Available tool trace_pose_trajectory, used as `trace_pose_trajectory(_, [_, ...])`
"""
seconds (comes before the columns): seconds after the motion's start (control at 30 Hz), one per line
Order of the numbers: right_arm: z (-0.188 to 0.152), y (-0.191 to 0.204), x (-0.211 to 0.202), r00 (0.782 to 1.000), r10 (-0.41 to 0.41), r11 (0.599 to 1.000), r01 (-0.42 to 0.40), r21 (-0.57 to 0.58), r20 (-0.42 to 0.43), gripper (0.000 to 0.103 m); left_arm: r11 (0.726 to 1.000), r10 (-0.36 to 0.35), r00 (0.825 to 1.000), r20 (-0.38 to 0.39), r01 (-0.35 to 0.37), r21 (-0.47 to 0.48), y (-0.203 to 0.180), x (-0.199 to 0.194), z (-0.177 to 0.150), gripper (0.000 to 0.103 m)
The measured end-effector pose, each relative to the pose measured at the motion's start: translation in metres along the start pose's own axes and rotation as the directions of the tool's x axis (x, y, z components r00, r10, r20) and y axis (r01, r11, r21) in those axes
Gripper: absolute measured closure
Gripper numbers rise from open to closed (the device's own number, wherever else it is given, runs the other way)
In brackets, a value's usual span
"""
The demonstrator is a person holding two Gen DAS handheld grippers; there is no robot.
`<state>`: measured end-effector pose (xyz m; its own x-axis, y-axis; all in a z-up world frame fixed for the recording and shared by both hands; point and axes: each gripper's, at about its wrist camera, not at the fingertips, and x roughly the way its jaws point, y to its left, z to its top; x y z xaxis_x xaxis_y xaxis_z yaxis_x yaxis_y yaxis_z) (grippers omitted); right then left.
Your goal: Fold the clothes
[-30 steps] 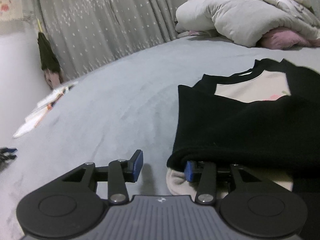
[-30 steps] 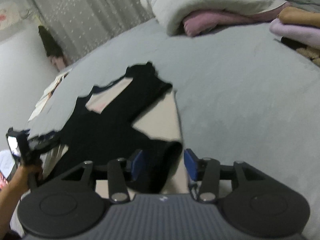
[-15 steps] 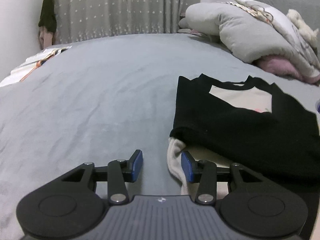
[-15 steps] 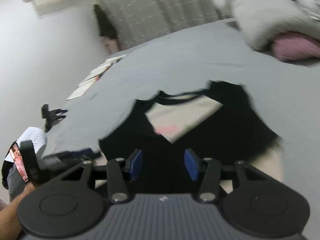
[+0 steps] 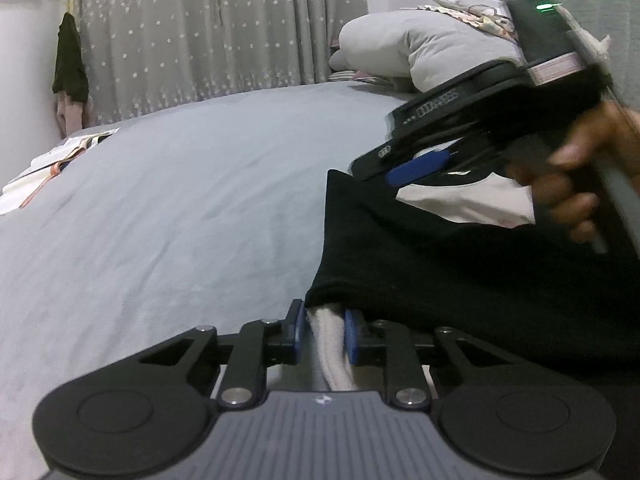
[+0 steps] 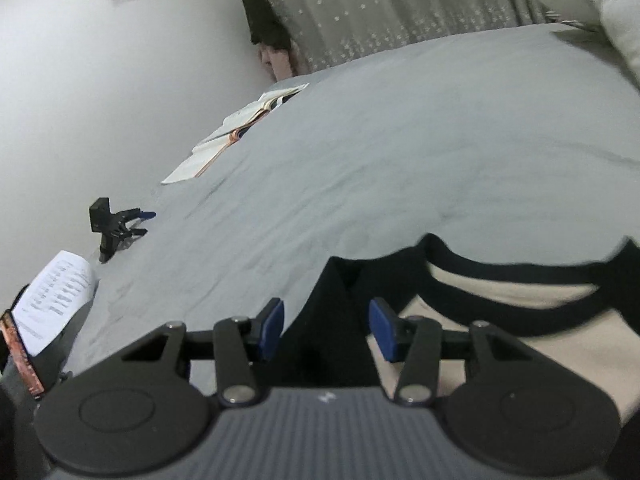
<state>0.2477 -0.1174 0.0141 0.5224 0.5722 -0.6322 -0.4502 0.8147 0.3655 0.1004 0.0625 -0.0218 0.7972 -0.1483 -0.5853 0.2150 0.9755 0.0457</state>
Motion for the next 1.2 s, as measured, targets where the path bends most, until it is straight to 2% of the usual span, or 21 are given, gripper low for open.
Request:
trace_pose_trajectory(0.03, [-0.001,0.001,0.003,1.0,-0.006,1.0,0.006,-0.008,-0.003,0.059,1.0,0.004,1.0,-0.001,-0.004,0.003,0.0,0.0,0.0,0.087])
trace_pose_trajectory(0.1, [-0.005,0.002,0.011,1.0,-0.008,0.999,0.008,-0.04,0.004,0.082,1.0,0.016,1.0,-0.007,-0.016,-0.003,0.0,-0.001,0.0,0.092])
trace_pose_trajectory(0.13, [-0.006,0.003,0.011,1.0,0.002,0.999,-0.002,-0.042,0.013,0.098,0.999,0.029,0.999,-0.014,-0.029,-0.016,0.001,-0.001,0.001,0.096])
trace_pose_trajectory(0.2, [-0.004,0.005,0.011,0.998,0.042,0.998,-0.04,-0.041,0.05,0.098,0.999,0.033,0.999,-0.02,-0.034,-0.037,0.002,-0.002,0.002,0.096])
trace_pose_trajectory(0.33, [0.009,0.014,0.018,0.995,0.051,0.997,-0.045,-0.07,0.083,0.099,0.998,0.048,0.999,-0.025,-0.049,-0.039,0.001,-0.001,0.0,0.096])
trace_pose_trajectory(0.57, [0.013,0.023,0.061,0.999,-0.008,0.993,0.012,-0.114,0.033,0.099,1.0,0.014,0.999,-0.036,-0.015,-0.028,0.006,0.001,-0.002,0.093])
trace_pose_trajectory(0.63, [0.01,0.022,0.067,0.999,-0.002,0.995,0.006,-0.097,0.035,0.099,0.999,-0.01,0.999,-0.041,0.008,-0.042,0.012,0.0,-0.001,0.091])
trace_pose_trajectory(0.7, [0.012,0.019,0.063,0.999,0.005,0.997,-0.002,-0.073,0.039,0.092,0.997,-0.036,0.998,-0.051,0.032,-0.069,0.019,-0.002,0.001,0.088])
trace_pose_trajectory(0.77, [0.015,0.016,0.053,0.999,0.01,0.998,-0.007,-0.056,0.05,0.073,0.994,-0.069,0.995,-0.066,0.062,-0.092,0.027,-0.006,0.005,0.086])
trace_pose_trajectory(0.83, [0.016,0.009,0.027,0.995,-0.004,1.0,0.006,-0.025,0.098,0.06,0.992,-0.096,0.992,-0.078,0.089,-0.087,0.034,-0.011,0.011,0.086])
trace_pose_trajectory(0.93, [0.013,-0.002,0.0,0.991,-0.029,0.999,0.031,-0.01,0.13,0.059,0.993,-0.079,0.996,-0.047,0.075,-0.092,0.044,-0.022,0.02,0.085])
trace_pose_trajectory(1.03, [0.0,-0.01,-0.035,0.984,-0.085,0.996,0.089,-0.023,0.154,0.059,0.988,-0.084,0.996,-0.011,0.082,-0.132,0.048,-0.023,0.031,0.085])
trace_pose_trajectory(1.2, [-0.052,-0.008,-0.075,0.98,-0.156,0.98,0.17,-0.108,0.125,0.059,0.997,-0.076,0.997,0.035,0.076,-0.003,0.016,-0.007,0.051,0.085])
